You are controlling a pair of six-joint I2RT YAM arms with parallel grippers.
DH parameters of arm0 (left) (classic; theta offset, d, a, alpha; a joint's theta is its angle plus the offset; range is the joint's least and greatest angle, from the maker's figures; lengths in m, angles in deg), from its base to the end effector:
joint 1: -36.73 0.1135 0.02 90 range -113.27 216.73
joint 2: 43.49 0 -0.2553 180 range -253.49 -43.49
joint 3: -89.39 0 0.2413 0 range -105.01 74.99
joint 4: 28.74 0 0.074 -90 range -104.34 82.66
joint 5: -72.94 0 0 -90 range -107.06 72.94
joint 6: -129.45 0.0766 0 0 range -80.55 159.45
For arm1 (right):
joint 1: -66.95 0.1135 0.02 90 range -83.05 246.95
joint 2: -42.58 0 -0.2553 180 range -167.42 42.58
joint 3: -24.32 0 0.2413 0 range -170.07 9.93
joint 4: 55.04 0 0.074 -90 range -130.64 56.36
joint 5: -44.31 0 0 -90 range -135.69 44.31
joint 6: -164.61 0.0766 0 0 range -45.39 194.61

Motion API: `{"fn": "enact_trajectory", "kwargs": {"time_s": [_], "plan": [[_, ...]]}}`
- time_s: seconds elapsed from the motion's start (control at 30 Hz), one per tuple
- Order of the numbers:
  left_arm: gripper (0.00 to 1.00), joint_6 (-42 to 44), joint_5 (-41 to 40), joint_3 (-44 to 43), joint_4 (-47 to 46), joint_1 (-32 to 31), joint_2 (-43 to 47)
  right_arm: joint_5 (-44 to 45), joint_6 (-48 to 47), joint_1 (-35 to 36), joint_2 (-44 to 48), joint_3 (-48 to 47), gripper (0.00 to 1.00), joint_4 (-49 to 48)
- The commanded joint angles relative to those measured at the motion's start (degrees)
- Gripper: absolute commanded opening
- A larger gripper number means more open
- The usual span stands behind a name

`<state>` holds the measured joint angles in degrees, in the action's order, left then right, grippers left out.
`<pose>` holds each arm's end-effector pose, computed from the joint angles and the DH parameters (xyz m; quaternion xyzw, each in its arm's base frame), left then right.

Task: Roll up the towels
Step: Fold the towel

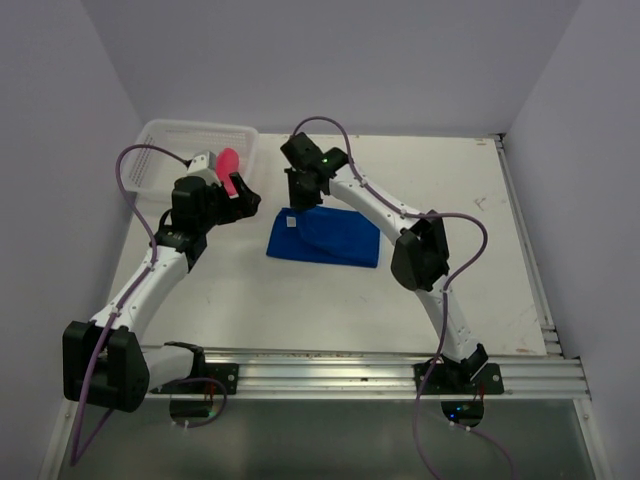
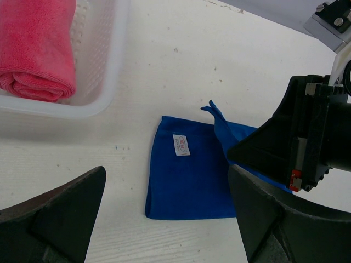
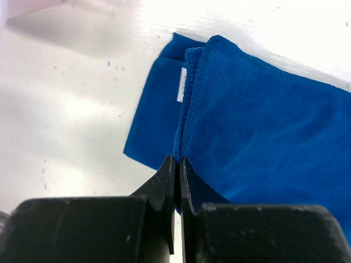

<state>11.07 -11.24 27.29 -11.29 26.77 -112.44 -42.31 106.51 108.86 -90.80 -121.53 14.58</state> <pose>0.2988 -0.0604 0.2612 -0.1071 0.8326 -0.2182 0.4977 0.3845 0.3390 0.2248 -0.0753 0.9558 0.1471 0.2430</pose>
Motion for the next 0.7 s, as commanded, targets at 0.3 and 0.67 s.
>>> {"fn": "enact_trajectory", "kwargs": {"time_s": [0.3, 0.67], "plan": [[0.97, -0.2, 1.2, -0.2, -2.1, -0.5, 1.0, -6.2, 4.0, 0.8, 1.3, 0.7, 0.00, -6.5], [0.97, -0.2, 1.4, -0.1, -2.1, -0.5, 0.9, -11.8, 7.6, 0.7, -0.7, 6.7, 0.17, -17.2]]}}
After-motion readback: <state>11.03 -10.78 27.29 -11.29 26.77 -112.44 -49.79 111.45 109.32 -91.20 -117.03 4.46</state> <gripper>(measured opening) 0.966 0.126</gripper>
